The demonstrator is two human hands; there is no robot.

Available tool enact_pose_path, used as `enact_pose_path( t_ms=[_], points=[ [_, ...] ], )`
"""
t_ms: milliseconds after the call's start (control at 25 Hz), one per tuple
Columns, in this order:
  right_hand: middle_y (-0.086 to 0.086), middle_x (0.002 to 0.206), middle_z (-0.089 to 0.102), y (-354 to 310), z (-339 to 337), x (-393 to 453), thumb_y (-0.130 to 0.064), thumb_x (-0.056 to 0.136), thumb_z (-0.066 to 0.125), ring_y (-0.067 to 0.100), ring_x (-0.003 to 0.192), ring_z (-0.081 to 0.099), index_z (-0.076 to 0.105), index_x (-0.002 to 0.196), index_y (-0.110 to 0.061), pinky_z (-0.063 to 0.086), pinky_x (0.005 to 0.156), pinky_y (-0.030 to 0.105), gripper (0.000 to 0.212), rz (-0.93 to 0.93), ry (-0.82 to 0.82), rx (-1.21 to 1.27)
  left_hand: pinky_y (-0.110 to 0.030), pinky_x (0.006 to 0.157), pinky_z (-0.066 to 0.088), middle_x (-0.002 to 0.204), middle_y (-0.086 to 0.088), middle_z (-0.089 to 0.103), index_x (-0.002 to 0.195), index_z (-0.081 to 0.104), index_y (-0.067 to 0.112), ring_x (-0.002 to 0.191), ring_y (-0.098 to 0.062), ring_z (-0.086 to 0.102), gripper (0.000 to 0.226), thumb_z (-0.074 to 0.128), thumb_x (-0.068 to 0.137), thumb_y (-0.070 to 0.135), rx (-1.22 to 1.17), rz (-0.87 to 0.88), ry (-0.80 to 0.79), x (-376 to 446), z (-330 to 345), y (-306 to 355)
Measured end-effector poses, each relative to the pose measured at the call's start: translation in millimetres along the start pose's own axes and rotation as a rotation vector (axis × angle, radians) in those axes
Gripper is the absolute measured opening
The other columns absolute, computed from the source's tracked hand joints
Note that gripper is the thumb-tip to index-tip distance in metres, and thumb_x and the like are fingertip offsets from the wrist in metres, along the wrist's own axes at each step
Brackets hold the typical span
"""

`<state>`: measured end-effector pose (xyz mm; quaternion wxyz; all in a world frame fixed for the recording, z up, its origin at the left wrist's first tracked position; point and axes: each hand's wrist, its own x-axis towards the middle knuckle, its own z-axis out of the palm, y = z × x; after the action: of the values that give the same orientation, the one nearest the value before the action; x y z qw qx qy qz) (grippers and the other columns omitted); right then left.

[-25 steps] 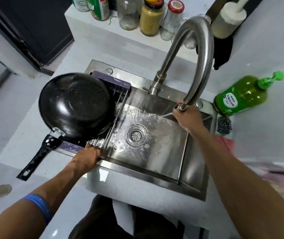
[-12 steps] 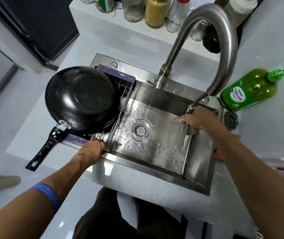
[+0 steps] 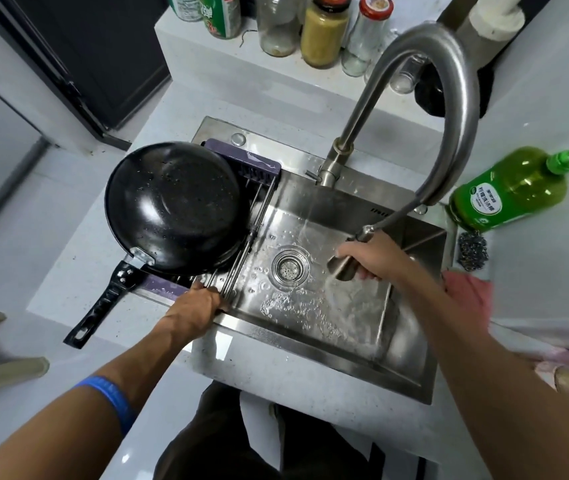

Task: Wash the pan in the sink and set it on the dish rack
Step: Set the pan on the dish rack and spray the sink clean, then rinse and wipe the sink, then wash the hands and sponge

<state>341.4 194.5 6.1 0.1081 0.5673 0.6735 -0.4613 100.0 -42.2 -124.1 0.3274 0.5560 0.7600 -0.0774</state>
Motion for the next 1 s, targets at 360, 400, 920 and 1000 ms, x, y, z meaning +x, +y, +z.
enact_pose_path(
  t_ms=[360,400,920,1000],
  points=[
    [0.003,0.049,0.063,0,13,8,-0.030,0.088,0.070,0.011,0.041,0.055,0.069,0.074,-0.013,0.041,0.043,0.020,0.022,-0.048,0.022,0.066,-0.034,0.086,0.054,0.109,-0.001,0.067,0.114,0.066,0.026,0.107,-0.022,0.053,0.027,0.050,0.094,0.016,0.048,-0.045,-0.026,2,7,-6],
    [0.002,0.051,0.065,-5,19,9,-0.031,0.089,0.070,0.011,0.043,0.057,0.071,0.078,-0.014,0.044,0.046,0.022,0.020,-0.068,0.016,0.119,-0.034,0.086,0.054,0.108,-0.001,0.067,0.114,0.066,0.025,0.108,-0.022,0.053,0.027,0.050,0.094,0.016,0.047,-0.043,-0.025,2,6,-6],
    [-0.010,0.059,0.070,-2,13,-4,-0.039,0.079,0.076,0.004,0.059,0.066,0.073,0.065,-0.020,0.056,0.065,0.033,0.024,-0.140,0.416,0.150,-0.033,0.091,0.051,0.108,0.003,0.066,0.110,0.070,0.028,0.108,-0.019,0.052,0.025,0.056,0.092,0.018,-0.030,-0.048,-0.040,3,0,3],
    [-0.009,0.057,0.068,-11,-11,-15,-0.040,0.079,0.075,0.006,0.059,0.066,0.067,0.059,-0.021,0.056,0.064,0.033,0.029,-0.180,0.514,0.133,-0.035,0.088,0.053,0.103,0.003,0.070,0.104,0.071,0.025,0.107,-0.021,0.057,0.025,0.055,0.086,0.018,-0.025,-0.087,-0.078,6,-4,9]
  ],
)
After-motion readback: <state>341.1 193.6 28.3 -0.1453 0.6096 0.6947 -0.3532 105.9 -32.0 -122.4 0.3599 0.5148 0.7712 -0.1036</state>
